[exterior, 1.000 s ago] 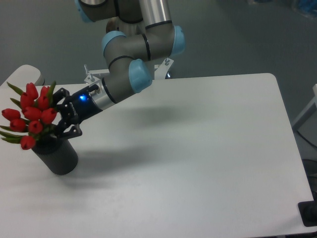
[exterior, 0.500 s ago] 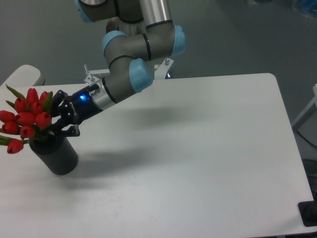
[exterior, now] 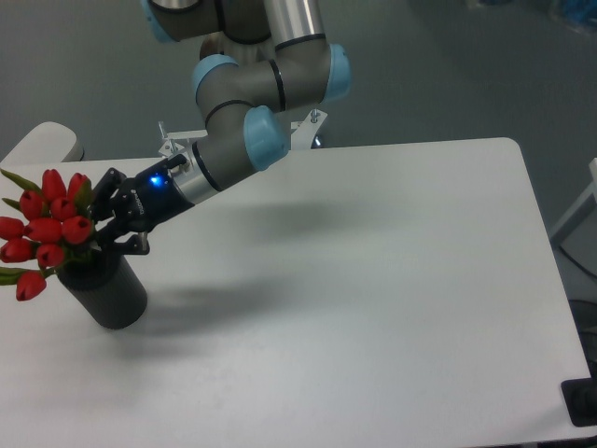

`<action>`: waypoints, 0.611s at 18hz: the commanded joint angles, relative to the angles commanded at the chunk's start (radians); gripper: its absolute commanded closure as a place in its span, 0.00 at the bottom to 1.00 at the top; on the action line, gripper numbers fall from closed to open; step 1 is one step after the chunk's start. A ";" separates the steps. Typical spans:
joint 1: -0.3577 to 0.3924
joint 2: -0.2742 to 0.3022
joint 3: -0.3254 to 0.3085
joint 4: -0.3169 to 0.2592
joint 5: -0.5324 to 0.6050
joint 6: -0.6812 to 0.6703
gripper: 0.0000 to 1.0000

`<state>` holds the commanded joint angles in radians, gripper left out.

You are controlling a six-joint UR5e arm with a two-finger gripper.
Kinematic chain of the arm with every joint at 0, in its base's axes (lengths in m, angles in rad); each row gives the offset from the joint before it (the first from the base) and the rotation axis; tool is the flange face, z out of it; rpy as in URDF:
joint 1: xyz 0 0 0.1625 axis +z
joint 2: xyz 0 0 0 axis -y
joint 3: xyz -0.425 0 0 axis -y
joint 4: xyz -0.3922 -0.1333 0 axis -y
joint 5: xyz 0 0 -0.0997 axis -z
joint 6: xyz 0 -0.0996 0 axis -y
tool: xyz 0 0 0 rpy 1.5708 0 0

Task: Pick up the flowers from the vase
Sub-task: 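Close the gripper on the tulip stems, then lift the gripped tulips straight up out of the black vase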

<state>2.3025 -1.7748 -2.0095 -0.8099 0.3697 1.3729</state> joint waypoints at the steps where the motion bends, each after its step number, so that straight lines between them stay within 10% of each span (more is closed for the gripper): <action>1: 0.000 0.003 0.002 0.000 0.000 -0.006 0.74; 11: 0.000 0.014 0.061 0.002 -0.049 -0.081 0.75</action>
<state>2.3025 -1.7610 -1.9482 -0.8084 0.3206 1.2918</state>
